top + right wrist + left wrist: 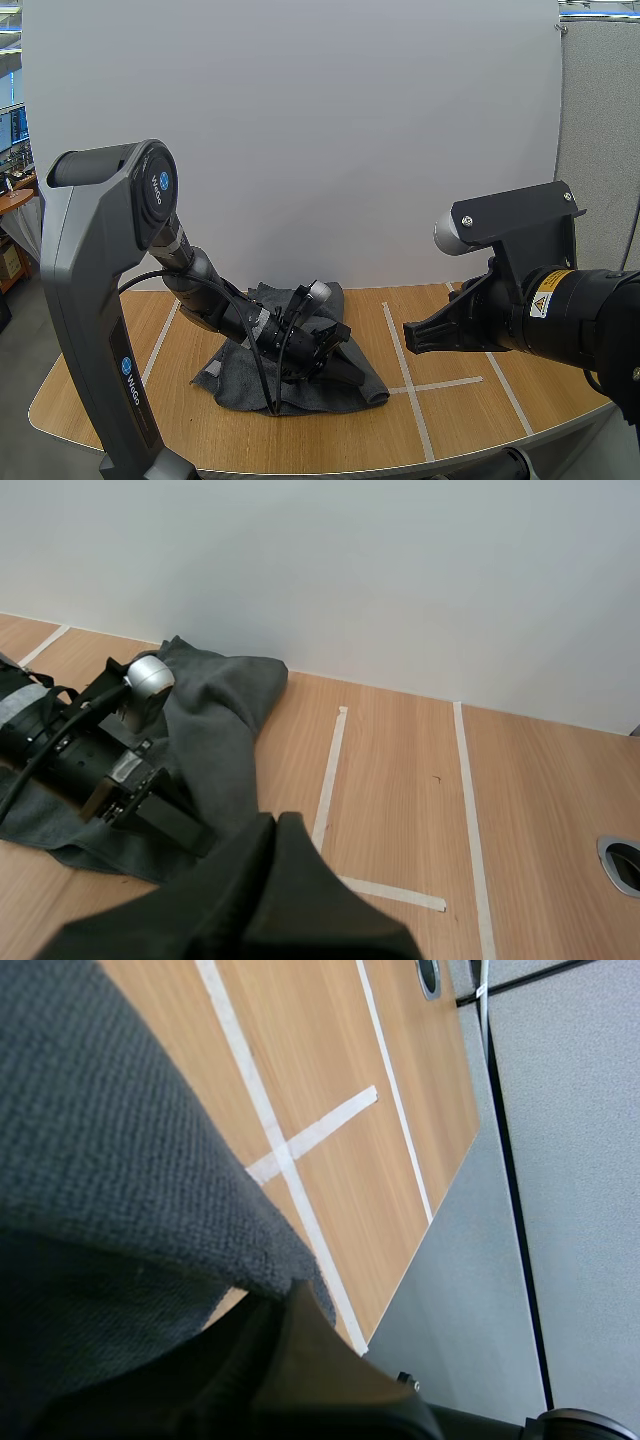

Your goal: Fold the towel

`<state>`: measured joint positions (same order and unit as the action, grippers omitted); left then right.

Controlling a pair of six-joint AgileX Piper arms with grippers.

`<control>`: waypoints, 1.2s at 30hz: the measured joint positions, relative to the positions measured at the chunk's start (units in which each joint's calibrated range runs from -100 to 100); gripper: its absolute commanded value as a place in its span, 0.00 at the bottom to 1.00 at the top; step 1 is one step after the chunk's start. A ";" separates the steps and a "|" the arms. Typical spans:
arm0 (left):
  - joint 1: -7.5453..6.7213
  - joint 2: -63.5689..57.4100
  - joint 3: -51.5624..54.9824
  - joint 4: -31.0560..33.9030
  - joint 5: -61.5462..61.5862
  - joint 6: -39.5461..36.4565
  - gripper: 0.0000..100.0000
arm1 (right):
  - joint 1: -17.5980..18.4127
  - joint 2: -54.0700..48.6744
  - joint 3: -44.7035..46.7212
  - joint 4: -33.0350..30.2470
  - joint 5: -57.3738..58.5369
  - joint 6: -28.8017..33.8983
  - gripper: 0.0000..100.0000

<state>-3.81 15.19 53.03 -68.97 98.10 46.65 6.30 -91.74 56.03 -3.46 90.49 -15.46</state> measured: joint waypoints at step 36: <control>14.51 -17.54 -3.41 24.29 0.73 -1.85 0.00 | 0.00 0.00 0.00 2.59 0.35 0.00 0.00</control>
<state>10.69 -2.34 49.62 -44.68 98.83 44.80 6.30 -91.74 56.03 -0.86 90.84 -15.46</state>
